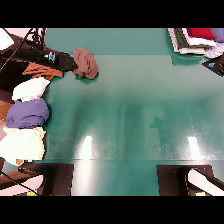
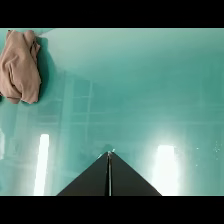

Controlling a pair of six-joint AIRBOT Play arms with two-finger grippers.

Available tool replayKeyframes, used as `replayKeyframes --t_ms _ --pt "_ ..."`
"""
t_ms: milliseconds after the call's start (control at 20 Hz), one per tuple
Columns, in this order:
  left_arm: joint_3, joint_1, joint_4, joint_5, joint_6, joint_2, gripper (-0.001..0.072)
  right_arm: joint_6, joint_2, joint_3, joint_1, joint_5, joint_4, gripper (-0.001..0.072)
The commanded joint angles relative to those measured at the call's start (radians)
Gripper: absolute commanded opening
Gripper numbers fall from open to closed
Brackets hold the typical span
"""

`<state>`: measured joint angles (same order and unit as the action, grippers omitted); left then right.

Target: Fold the shirts.

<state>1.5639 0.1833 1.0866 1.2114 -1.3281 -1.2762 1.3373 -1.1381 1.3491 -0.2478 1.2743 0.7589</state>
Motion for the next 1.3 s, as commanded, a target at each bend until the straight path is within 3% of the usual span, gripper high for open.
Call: replayKeyframes --t_ms 0,550,850,1000,1050,1100,1250 --pt "0.0 0.0 0.0 0.0 0.0 0.001 0.0026 0.0 0.0 0.001 0.0 0.0 0.0 0.0016" --pt "0.0 0.0 0.0 -0.004 0.0 0.001 0.0026 0.0 0.0 0.001 0.0 0.0 0.0 0.0017" --pt "0.0 0.0 -0.116 -0.145 -0.008 0.0 0.0026 0.001 0.0 0.001 0.0 -0.045 -0.001 0.0017" --pt "0.0 0.0 -0.082 -0.217 0.001 -0.002 0.005 0.0 0.0 0.001 0.001 -0.039 -0.001 0.0016" --pt "0.0 0.0 -0.035 -0.256 0.0 -0.011 0.0409 0.001 0.0 0.001 0.001 -0.034 -0.001 0.0017" --pt "0.0 0.0 0.024 -0.298 -0.023 -0.029 0.0672 0.001 0.0 0.001 0.001 -0.027 -0.001 0.0017" --pt "0.0 -0.005 0.22 -0.425 -0.097 -0.137 0.0681 0.001 0.0 0.001 0.001 0.008 -0.001 0.0017"
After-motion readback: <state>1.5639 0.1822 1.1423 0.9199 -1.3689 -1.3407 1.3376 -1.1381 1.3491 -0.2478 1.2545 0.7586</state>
